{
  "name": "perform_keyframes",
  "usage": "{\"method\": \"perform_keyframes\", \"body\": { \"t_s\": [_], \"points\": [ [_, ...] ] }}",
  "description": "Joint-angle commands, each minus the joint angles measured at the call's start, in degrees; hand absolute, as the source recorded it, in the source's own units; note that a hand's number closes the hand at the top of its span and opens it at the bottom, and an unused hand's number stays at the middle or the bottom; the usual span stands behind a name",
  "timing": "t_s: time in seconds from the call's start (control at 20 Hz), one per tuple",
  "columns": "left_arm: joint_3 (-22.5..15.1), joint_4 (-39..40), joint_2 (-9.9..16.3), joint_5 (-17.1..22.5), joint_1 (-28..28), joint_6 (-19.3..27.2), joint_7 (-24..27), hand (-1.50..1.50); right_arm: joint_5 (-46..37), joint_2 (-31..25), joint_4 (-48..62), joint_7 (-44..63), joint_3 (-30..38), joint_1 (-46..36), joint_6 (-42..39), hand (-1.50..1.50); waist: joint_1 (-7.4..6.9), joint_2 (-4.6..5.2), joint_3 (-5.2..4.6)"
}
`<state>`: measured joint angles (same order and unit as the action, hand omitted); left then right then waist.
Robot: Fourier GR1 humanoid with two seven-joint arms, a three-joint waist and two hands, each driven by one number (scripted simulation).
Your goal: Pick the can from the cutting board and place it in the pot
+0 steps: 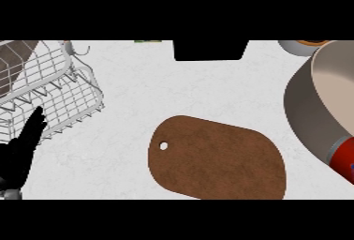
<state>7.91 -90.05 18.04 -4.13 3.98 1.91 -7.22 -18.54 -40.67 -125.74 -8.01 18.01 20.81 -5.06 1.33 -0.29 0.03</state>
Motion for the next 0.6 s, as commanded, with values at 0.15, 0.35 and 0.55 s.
{"method": "perform_keyframes", "body": {
  "t_s": [0.15,0.35,0.55],
  "points": [
    [-0.6,1.8,-1.6,-1.2,-2.2,0.0,0.8,0.00,9.4,-2.5,14.0,-0.1,8.3,-13.0,-5.5,1.50,-1.73,0.38,-0.03],
    [-1.9,-1.2,-3.0,-3.1,0.6,0.4,-0.1,0.00,7.0,-2.6,23.5,-5.2,7.0,-19.5,-6.6,1.50,-1.80,0.32,-0.01],
    [-2.7,-3.8,-3.3,-3.2,0.5,-0.3,-1.7,0.00,5.3,-5.7,36.9,-8.9,6.0,-28.2,-7.1,1.50,-2.27,0.40,0.01]
  ]
}}
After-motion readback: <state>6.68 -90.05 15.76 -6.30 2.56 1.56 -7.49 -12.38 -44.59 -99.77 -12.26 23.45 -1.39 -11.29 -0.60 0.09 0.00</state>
